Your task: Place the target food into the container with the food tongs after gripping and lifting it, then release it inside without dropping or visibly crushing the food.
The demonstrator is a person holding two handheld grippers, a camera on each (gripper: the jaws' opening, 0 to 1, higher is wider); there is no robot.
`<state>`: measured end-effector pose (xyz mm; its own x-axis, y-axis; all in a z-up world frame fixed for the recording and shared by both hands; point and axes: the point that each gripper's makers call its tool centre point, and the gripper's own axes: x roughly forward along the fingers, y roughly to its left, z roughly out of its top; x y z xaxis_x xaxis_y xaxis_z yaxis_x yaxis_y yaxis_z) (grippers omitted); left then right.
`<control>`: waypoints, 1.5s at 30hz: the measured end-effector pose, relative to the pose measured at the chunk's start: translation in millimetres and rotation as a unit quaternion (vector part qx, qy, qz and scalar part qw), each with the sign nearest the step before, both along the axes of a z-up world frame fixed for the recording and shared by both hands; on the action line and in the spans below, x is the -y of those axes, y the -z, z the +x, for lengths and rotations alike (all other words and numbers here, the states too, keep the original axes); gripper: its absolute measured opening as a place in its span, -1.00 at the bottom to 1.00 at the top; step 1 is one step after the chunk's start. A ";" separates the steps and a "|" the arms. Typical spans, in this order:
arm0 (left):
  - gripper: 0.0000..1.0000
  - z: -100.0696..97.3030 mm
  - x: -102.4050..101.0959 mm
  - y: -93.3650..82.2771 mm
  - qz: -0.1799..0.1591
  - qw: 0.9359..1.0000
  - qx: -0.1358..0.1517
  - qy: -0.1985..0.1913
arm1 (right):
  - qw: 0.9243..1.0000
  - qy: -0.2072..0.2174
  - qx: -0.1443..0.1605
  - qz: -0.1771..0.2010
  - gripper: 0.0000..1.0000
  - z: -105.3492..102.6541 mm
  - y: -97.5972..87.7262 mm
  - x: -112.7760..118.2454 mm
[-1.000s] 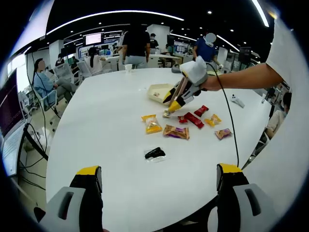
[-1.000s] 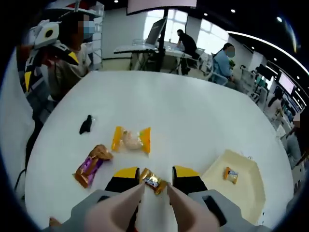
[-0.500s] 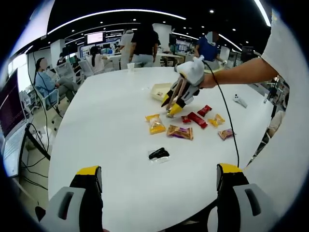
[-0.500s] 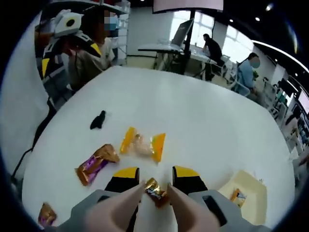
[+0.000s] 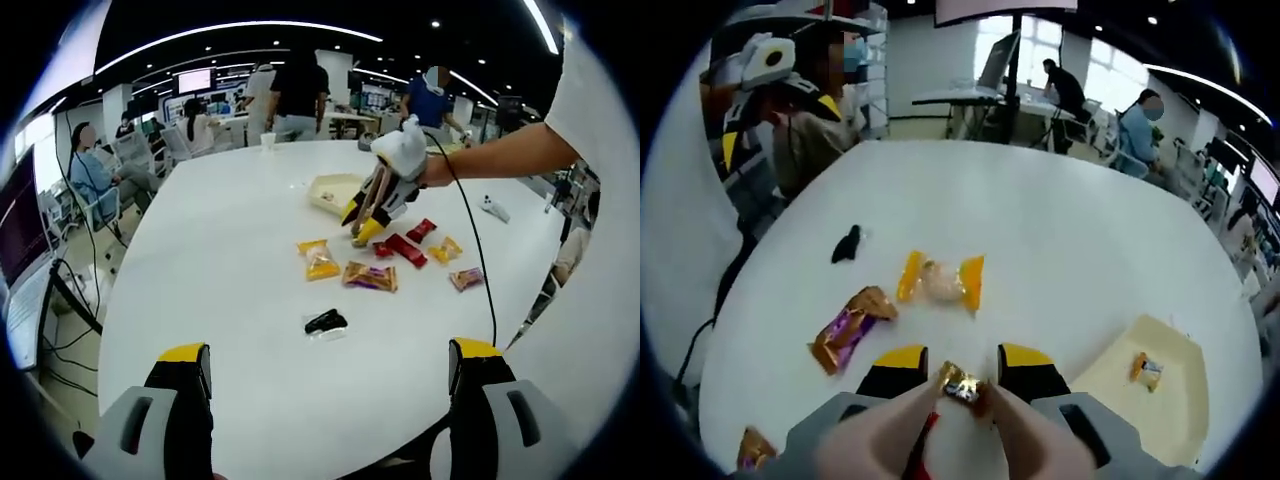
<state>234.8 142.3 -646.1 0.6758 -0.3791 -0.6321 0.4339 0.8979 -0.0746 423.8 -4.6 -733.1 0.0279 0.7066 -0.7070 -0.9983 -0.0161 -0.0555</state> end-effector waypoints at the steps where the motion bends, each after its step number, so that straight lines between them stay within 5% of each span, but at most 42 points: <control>1: 0.99 0.2 1.6 -0.6 0.001 1.000 0.000 0.002 | 1.000 0.004 -0.001 0.002 -0.46 -0.7 -0.5 1.6; 23: 0.99 -4.2 3.8 -1.5 -0.002 1.000 0.003 0.001 | 0.998 0.060 -0.026 -0.003 -0.46 2.0 2.5 12.5; 37: 0.99 -3.2 2.1 -2.6 -0.005 1.000 0.007 0.001 | 0.997 0.023 -0.074 0.000 -0.46 -35.0 -2.7 -0.1; 45: 0.99 -5.7 -0.3 -1.2 -0.006 1.000 0.007 -0.002 | 0.999 0.018 -0.042 0.017 -0.46 -25.7 -11.4 -4.7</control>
